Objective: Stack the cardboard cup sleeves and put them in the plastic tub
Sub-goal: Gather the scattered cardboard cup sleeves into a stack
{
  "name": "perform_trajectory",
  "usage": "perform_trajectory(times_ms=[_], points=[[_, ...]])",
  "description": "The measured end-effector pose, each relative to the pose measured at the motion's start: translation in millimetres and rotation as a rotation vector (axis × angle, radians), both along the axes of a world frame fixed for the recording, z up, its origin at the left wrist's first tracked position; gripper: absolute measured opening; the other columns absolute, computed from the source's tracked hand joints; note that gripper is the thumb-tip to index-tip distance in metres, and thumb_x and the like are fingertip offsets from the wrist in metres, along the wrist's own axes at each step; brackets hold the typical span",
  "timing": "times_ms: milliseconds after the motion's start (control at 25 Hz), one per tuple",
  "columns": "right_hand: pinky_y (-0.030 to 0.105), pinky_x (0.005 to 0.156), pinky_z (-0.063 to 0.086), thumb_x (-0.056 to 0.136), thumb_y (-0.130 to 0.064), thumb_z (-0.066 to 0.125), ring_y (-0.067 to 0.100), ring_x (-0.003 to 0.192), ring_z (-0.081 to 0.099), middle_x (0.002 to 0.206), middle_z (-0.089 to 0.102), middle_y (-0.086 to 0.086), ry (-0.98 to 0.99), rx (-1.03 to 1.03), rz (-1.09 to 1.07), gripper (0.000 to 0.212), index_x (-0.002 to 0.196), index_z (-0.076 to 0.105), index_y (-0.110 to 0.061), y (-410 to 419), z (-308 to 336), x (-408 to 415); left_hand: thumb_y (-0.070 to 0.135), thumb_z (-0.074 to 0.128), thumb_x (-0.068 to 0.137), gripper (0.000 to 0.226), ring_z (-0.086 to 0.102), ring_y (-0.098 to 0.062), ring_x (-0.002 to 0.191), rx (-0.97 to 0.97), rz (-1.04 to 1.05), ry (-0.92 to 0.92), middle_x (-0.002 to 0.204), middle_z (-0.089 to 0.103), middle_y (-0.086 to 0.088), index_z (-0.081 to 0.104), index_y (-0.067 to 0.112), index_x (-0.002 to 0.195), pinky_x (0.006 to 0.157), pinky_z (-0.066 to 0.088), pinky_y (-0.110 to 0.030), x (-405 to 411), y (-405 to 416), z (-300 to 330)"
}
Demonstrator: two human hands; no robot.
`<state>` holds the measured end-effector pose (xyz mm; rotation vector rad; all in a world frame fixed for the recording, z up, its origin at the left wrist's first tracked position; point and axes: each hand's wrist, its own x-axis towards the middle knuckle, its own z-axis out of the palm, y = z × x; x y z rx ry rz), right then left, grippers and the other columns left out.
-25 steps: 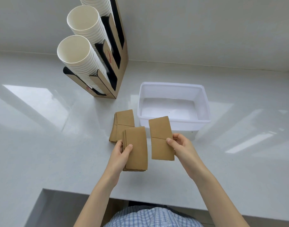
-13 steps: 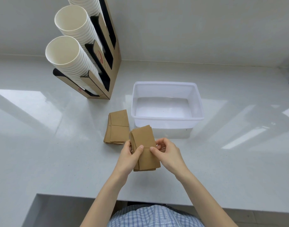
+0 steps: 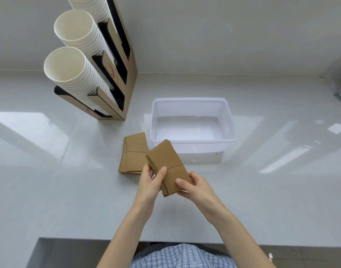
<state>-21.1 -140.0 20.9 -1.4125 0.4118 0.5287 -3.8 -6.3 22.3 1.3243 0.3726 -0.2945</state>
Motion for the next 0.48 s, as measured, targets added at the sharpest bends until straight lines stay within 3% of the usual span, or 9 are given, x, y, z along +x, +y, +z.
perform_trajectory(times_ms=[160,360,480], points=[[0.029,0.09,0.052,0.086,-0.016,0.058,0.022,0.105,0.062,0.115,0.064,0.011,-0.037,-0.057,-0.023,0.028,0.113,0.055,-0.01,-7,1,2,0.015,0.053,0.087,0.033,0.059,-0.014,0.103,-0.023,-0.023,-0.037,0.113,0.06,0.003,0.042,0.026,0.115,0.069,0.054,-0.023,1,6,3],[0.037,0.098,0.049,0.084,-0.014,0.06,0.027,0.106,0.061,0.114,0.063,0.012,-0.064,-0.101,-0.031,0.032,0.115,0.053,-0.013,-16,3,5,0.021,0.053,0.087,0.019,0.06,-0.015,0.094,0.057,0.012,-0.045,0.102,0.061,0.001,0.05,0.02,0.105,0.065,0.054,-0.021,5,22,4],[0.032,0.088,0.052,0.082,-0.013,0.062,0.025,0.102,0.061,0.111,0.063,0.008,-0.125,-0.192,-0.043,0.029,0.11,0.054,-0.018,-22,5,10,0.018,0.054,0.086,0.015,0.059,-0.009,0.088,0.181,-0.043,-0.097,0.096,0.059,0.004,0.053,0.03,0.094,0.066,0.056,-0.019,6,28,4]])
